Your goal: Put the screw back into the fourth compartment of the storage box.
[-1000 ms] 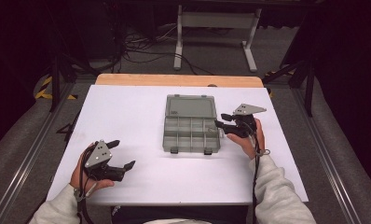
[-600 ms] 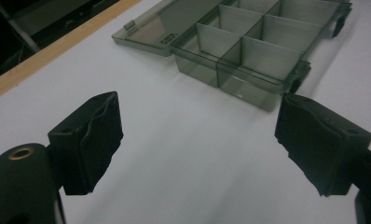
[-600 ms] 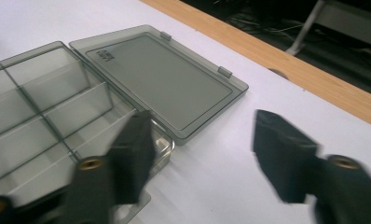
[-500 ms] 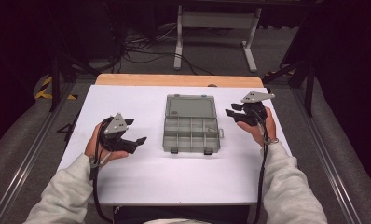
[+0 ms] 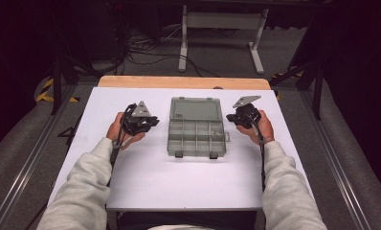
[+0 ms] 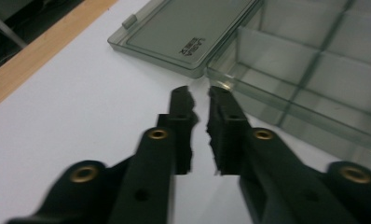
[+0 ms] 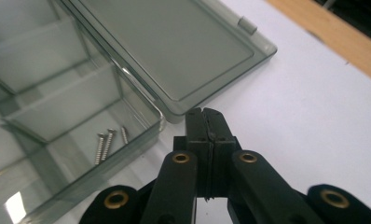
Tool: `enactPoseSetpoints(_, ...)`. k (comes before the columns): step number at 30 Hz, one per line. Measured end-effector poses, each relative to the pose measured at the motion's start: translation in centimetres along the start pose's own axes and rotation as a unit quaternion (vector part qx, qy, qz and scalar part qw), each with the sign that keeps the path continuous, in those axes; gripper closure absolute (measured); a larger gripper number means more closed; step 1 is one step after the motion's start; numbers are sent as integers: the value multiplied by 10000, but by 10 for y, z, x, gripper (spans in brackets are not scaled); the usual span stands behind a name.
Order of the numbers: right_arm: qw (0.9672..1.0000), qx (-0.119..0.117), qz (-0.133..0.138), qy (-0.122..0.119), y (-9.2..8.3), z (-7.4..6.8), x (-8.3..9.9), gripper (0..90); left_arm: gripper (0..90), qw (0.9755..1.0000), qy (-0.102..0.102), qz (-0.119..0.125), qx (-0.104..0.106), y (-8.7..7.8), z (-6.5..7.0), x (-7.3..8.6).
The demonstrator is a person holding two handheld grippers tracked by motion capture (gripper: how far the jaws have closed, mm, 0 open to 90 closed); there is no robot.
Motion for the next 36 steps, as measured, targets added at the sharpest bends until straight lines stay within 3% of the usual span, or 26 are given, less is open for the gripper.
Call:
enactPoseSetpoints(7, 9994, -132, -250, 181, 19, 9, 4, 900, 900, 9989, -115, -433, 125, 33, -8, -6)
enactPoseSetpoints(13, 9983, -348, -461, 114, 32, 6, 5, 900, 900, 9987, -282, -398, 156, 48, -12, -9)
enactPoseSetpoints(16, 9977, -342, -582, 70, 36, 4, 7, 900, 900, 9982, -300, -506, 141, 57, -15, -9)
enactPoseSetpoints(21, 9974, -408, -578, 104, 38, 6, 6, 900, 897, 9977, -326, -586, 126, 67, -17, -6)
enactPoseSetpoints(23, 9975, -451, -525, 120, 40, 7, 5, 900, 896, 9977, -489, -440, 189, 69, -19, -6)
enactPoseSetpoints(26, 9976, -474, -491, 137, 40, 8, 5, 900, 896, 9969, -620, -406, 252, 70, -21, -6)
enactPoseSetpoints(36, 9972, -589, -133, 442, 45, 12, 6, 900, 871, 9944, -1021, -209, 165, 76, -30, -9)
Point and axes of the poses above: each handheld gripper's, and its own axes: y roughly forward along the jaws, x roughly out of its underside, z roughly to its right, the point moved 7 cm from there along y, roughly forward along the jaws, and after that the axes turned 2 degrees about x, right-handed, at the moved point
